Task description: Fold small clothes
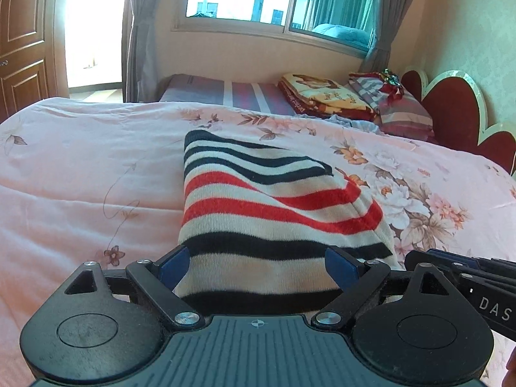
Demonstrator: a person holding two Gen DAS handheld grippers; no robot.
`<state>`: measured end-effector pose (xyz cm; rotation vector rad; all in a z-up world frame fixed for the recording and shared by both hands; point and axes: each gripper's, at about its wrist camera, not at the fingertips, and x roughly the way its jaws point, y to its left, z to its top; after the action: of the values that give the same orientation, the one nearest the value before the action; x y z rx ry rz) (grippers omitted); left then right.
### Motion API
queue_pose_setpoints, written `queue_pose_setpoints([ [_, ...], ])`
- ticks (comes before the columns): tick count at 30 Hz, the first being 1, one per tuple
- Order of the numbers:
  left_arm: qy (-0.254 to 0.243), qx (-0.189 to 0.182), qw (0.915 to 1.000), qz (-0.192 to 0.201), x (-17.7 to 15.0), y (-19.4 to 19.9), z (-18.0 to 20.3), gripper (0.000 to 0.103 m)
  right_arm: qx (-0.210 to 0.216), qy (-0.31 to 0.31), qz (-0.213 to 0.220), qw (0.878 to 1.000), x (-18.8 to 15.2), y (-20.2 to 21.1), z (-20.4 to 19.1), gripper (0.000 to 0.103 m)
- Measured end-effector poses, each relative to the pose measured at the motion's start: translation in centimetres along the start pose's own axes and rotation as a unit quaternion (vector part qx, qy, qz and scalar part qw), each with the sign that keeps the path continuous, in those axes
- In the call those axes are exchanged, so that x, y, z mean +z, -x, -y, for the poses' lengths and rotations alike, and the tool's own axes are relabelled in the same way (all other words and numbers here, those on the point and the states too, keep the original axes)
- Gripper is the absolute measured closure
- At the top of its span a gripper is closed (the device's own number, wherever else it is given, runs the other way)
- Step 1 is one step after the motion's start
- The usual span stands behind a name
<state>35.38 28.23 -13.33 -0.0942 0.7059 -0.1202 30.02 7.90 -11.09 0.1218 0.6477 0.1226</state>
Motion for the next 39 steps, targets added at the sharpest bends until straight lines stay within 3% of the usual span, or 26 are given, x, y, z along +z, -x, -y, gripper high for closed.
queue_pose_setpoints([
  [6, -0.004, 0.033, 0.9993, -0.014, 1.4, -3.9, -0.3, 0.013, -0.01, -0.012, -0.017, 1.0, 1.4, -3.7, 0.1, 0.078],
  [8, 0.011, 0.034, 0.9983, -0.046, 1.0, -5.3, -1.1, 0.013, -0.022, -0.008, -0.037, 0.999, 1.0, -5.2, 0.1, 0.079],
  [10, 0.032, 0.022, 0.9982, -0.045, 0.1, -5.7, -1.8, 0.013, -0.032, -0.003, -0.06, 0.998, 0.2, -6.6, 0.3, 0.079],
  [18, 0.004, 0.035, 0.9985, -0.043, 0.4, -4.1, -1.0, 0.012, -0.014, -0.003, -0.031, 0.999, 1.0, -3.6, 0.2, 0.076],
  [19, 0.003, 0.036, 0.9984, -0.044, 0.4, -3.8, -0.9, 0.011, -0.013, 0.001, -0.023, 1.0, 1.1, -2.8, 0.1, 0.076],
  [20, 0.002, 0.038, 0.9982, -0.048, 0.4, -3.4, -0.9, 0.0, -0.012, 0.003, -0.018, 1.0, 1.1, -2.2, 0.0, 0.076],
  [23, -0.002, 0.045, 0.9979, -0.048, -0.1, -2.3, -0.8, 0.0, -0.003, 0.004, -0.012, 1.0, 0.4, -0.6, -0.1, 0.076],
  [26, -0.011, 0.054, 0.9972, -0.051, -0.9, -1.8, -0.5, 0.0, -0.009, 0.022, -0.031, 0.999, -1.1, -0.9, -0.4, 0.076],
  [28, -0.017, 0.077, 0.9941, -0.074, -1.3, -1.9, -0.1, 0.0, -0.02, 0.017, -0.052, 0.998, -2.0, -1.7, -0.2, 0.076],
  [31, -0.027, 0.1, 0.9916, -0.078, -1.7, -1.0, 0.4, 0.0, -0.017, -0.001, -0.05, 0.999, -2.2, -1.0, 0.1, 0.076],
  [34, -0.038, 0.106, 0.9912, -0.068, -1.8, 0.7, 0.9, 0.0, -0.005, -0.007, -0.04, 0.999, -1.9, 0.9, 0.0, 0.066],
  [37, -0.031, 0.083, 0.9923, -0.086, -1.6, 2.7, 1.0, 0.0, 0.012, -0.007, -0.038, 0.999, -1.8, 3.2, -0.1, 0.054],
  [39, -0.027, 0.08, 0.9933, -0.079, -1.6, 4.6, 1.3, 0.0, 0.02, 0.005, -0.042, 0.999, -1.8, 4.9, -0.4, 0.04],
])
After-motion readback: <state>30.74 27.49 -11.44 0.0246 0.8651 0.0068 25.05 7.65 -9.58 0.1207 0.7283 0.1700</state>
